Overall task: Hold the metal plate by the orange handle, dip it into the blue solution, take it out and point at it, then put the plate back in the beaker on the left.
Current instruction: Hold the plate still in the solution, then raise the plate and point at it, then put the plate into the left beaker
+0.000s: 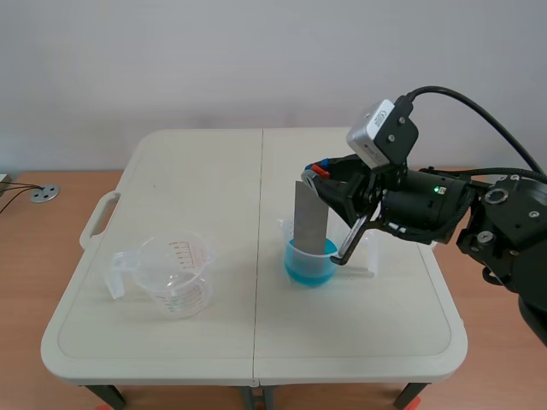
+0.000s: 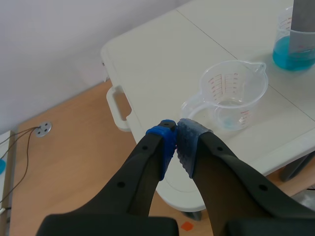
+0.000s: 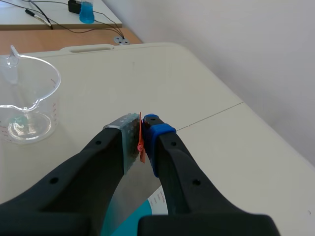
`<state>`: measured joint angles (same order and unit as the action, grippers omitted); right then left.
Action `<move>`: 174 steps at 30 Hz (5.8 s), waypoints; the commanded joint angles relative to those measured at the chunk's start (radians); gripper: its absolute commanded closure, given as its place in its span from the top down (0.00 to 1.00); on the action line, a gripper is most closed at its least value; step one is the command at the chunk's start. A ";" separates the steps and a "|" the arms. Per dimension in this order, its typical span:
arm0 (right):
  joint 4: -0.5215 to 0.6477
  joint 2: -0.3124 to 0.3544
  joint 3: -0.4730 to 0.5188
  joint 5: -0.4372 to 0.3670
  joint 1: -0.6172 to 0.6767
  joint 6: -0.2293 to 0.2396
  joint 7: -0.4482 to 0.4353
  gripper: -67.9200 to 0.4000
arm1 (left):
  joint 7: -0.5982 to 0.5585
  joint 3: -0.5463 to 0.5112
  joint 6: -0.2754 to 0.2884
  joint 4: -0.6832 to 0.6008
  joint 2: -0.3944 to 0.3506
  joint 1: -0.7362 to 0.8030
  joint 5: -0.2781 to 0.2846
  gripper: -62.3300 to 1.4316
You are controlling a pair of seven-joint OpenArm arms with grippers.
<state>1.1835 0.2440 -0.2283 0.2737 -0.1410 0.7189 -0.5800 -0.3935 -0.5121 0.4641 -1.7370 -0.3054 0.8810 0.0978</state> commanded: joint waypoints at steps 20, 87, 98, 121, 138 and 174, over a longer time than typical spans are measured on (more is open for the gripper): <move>0.209 0.053 0.029 -0.019 0.002 0.027 -0.025 0.02 | -0.010 -0.005 -0.004 -0.014 -0.006 -0.001 0.010 0.10; 0.594 0.086 0.145 -0.133 0.097 0.027 0.089 0.02 | 0.413 0.844 -0.088 0.410 0.060 -1.053 -0.066 0.10; 0.594 0.085 0.145 -0.133 0.097 0.027 0.089 0.02 | 0.414 0.850 -0.011 0.423 0.075 -1.064 -0.088 0.10; 0.594 0.085 0.145 -0.133 0.097 0.027 0.089 0.02 | 0.413 0.850 0.026 0.423 0.075 -1.067 -0.111 0.10; 0.594 0.085 0.145 -0.152 0.097 0.027 0.097 0.02 | 0.340 0.797 -0.051 0.381 -0.023 -1.014 -0.099 0.10; 0.593 0.085 -0.041 -0.209 -0.046 0.027 0.182 0.02 | 0.023 0.054 -0.053 0.099 -0.168 -0.164 0.190 0.10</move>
<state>1.7554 0.3241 -0.2661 0.0834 -0.1593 0.7399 -0.3901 -0.3508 -0.4534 0.4133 -1.6253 -0.4854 0.7105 0.2749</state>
